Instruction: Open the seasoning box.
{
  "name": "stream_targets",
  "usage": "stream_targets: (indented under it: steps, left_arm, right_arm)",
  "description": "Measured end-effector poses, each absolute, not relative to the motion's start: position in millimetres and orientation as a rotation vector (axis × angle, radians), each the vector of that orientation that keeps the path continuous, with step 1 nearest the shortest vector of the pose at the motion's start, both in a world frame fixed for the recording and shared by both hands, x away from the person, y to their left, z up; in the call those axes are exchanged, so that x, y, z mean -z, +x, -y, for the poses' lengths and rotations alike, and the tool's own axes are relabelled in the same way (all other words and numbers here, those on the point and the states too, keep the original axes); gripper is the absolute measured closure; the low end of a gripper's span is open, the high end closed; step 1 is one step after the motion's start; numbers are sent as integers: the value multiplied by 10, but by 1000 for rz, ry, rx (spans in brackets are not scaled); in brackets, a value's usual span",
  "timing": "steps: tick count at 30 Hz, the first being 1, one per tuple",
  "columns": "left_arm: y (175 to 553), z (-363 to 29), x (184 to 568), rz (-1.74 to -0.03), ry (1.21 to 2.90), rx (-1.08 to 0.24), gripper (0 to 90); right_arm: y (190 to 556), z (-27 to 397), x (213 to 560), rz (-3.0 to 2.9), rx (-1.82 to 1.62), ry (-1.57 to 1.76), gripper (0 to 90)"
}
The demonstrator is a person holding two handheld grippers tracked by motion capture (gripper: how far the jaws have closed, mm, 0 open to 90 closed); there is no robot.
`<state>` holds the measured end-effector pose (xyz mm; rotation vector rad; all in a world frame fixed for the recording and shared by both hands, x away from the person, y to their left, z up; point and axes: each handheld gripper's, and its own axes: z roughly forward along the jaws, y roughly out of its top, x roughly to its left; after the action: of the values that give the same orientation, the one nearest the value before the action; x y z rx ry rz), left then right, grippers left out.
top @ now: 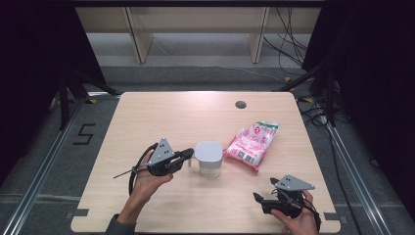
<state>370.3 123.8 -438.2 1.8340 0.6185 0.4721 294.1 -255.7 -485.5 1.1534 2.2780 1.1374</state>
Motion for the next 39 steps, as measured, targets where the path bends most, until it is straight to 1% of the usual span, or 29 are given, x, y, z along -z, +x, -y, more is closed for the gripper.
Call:
stream_targets:
  steps: [3,7,11,18,24,25,30,32,35,37,39]
  left_arm:
    - [3743,-1230,4392,-619,1835,-476,881]
    - [3813,-1228,4408,-626,1830,-476,884]
    - [3871,-1211,4415,-623,1827,-467,885]
    - [3923,-1130,4453,-630,1825,-454,879]
    - [3948,-1116,4469,-630,1823,-449,877]
    - [3950,-1118,4471,-632,1822,-449,877]
    - [3948,-1127,4475,-641,1816,-437,871]
    - [3949,-1134,4481,-642,1811,-439,871]
    - [3944,-1134,4486,-643,1805,-438,871]
    - [3952,-1146,4489,-647,1800,-439,869]
    - [3950,-1152,4494,-658,1791,-435,869]
  right_arm:
    - [2922,2544,4852,-2277,-1136,1175,193]
    - [2941,2552,4861,-2277,-1138,1126,196]
    - [2933,2542,4856,-2271,-1139,1174,205]
    - [2966,2544,4865,-2272,-1149,1129,205]
    - [2934,2525,4861,-2263,-1152,1185,205]
    - [2957,2547,4863,-2265,-1145,1138,205]
    - [2959,2537,4848,-2259,-1178,1111,203]
    - [2934,2503,4834,-2235,-1205,1143,200]
    - [2965,2485,4804,-2228,-1220,1031,178]
    - [2971,2456,4777,-2206,-1240,981,178]
    - [2974,2413,4757,-2206,-1256,987,178]
